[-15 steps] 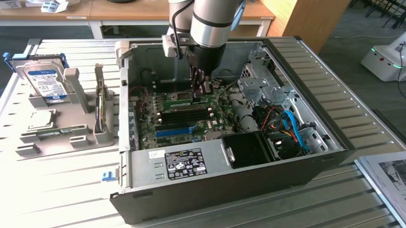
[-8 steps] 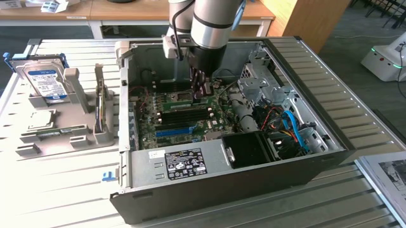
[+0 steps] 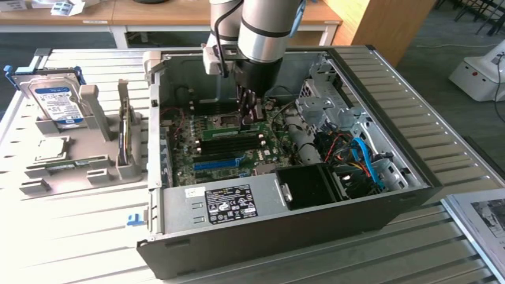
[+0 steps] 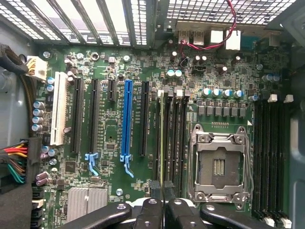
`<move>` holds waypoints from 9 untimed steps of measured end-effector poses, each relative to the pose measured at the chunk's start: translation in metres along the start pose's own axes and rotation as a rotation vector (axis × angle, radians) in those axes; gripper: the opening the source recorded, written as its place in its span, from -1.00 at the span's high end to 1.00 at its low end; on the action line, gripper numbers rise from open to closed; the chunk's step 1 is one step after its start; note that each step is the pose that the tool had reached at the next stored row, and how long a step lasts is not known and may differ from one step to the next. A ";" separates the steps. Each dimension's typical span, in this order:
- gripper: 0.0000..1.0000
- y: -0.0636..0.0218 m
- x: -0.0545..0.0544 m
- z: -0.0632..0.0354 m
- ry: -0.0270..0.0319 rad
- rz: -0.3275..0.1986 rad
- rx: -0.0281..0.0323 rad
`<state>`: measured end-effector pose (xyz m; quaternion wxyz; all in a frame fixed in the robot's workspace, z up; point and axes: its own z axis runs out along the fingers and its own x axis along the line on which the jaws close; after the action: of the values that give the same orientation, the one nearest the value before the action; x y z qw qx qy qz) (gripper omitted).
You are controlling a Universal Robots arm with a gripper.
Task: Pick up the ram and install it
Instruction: 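Insert the ram into the slot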
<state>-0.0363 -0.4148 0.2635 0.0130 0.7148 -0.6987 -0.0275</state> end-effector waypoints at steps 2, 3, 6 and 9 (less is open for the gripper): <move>0.76 -0.0001 0.000 0.0000 0.0000 0.000 0.0000; 0.76 -0.0001 0.000 0.0000 0.0000 0.000 0.0000; 0.76 -0.0001 0.000 0.0015 0.0000 0.000 0.0000; 0.76 -0.0004 0.000 0.0049 -0.0001 0.000 0.0001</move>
<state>-0.0362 -0.4148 0.2586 0.0130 0.7149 -0.6986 -0.0275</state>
